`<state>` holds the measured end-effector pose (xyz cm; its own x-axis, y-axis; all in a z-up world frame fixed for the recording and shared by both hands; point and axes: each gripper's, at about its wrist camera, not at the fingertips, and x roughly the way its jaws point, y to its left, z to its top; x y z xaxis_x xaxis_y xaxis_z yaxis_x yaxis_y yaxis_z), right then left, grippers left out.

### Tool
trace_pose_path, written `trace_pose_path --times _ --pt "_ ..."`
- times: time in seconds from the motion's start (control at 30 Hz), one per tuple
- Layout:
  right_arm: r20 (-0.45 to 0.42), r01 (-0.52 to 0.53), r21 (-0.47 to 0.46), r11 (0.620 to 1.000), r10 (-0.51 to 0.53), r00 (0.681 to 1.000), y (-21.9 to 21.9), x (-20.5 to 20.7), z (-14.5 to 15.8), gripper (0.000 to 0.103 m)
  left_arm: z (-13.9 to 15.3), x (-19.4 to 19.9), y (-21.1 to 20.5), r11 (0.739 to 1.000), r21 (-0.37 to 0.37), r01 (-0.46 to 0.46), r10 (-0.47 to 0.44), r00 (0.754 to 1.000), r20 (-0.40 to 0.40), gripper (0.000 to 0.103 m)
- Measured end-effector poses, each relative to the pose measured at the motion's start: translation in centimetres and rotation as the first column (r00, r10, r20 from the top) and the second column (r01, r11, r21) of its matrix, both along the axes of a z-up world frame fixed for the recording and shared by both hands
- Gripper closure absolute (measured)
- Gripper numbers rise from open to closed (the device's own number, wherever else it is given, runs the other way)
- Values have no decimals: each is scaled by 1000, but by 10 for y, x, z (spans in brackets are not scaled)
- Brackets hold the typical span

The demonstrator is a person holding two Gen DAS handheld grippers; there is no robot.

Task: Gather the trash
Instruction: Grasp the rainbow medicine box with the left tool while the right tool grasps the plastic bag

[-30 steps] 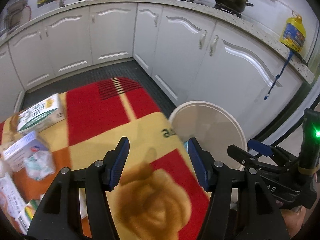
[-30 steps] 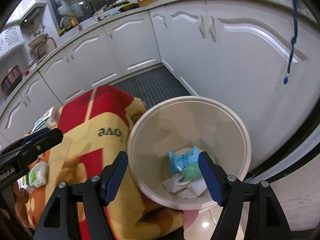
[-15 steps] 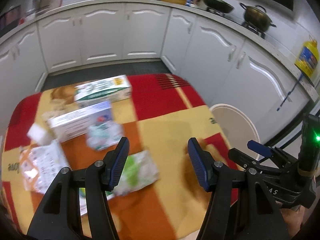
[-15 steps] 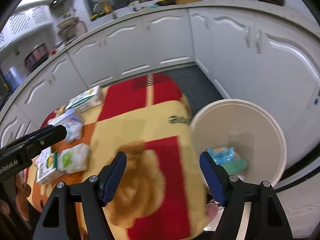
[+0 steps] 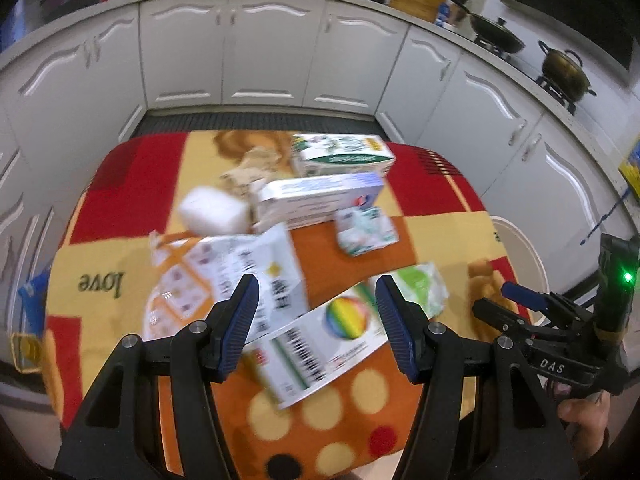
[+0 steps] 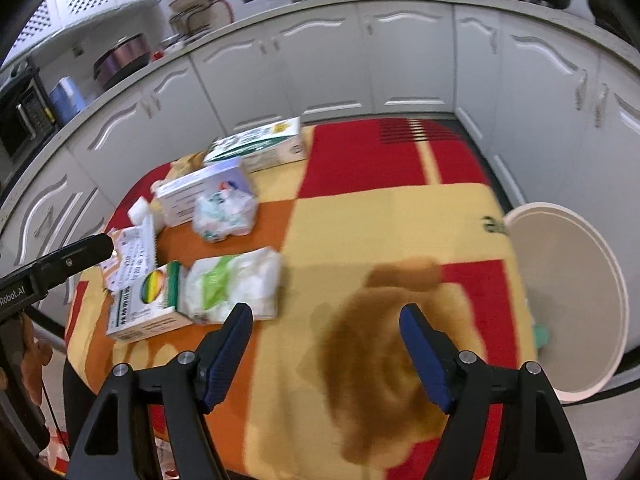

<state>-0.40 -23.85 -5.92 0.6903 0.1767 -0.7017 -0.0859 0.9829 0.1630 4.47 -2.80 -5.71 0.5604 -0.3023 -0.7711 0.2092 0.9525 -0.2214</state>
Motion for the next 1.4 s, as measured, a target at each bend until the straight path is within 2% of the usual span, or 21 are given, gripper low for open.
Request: trace_pose_path --times 0.13,0.37,0.5,0.57,0.6,0.7,0.8,1.0,1.17,1.4 --pt "-23 -40 22 999 41 999 20 13 -6 26 -7 -10 16 1000 0 12 -12 1000 -29 44" --pt "-98 -52 86 995 60 993 41 40 -25 26 -26 -21 35 1000 -1 16 -16 996 -83 43" --pt "-91 -59 83 995 67 994 49 49 -26 25 -35 -21 45 1000 5 1 -1 994 -106 43" --pt "-77 -87 97 992 94 993 54 51 -27 34 -38 -20 50 1000 10 -9 10 994 -112 43" --pt "-68 -100 111 989 108 992 55 52 -28 54 -40 -19 52 1000 8 -16 17 993 -116 43" --pt "-53 -119 138 983 127 990 52 52 -29 63 -44 -16 53 1000 -6 -19 18 992 -124 43" --pt "-26 -117 130 985 122 992 42 44 -23 64 -48 -12 50 1000 -26 -10 7 992 -125 43" --pt "14 -43 105 994 42 999 5 29 -7 64 -54 3 42 991 -127 -31 12 990 -142 43" --pt "27 -25 108 994 22 999 -13 19 -1 64 -56 -12 15 991 -122 56 -76 985 -158 43" --pt "36 -13 119 993 8 999 -25 11 0 64 -49 -38 -15 974 -124 189 -209 961 -180 43"
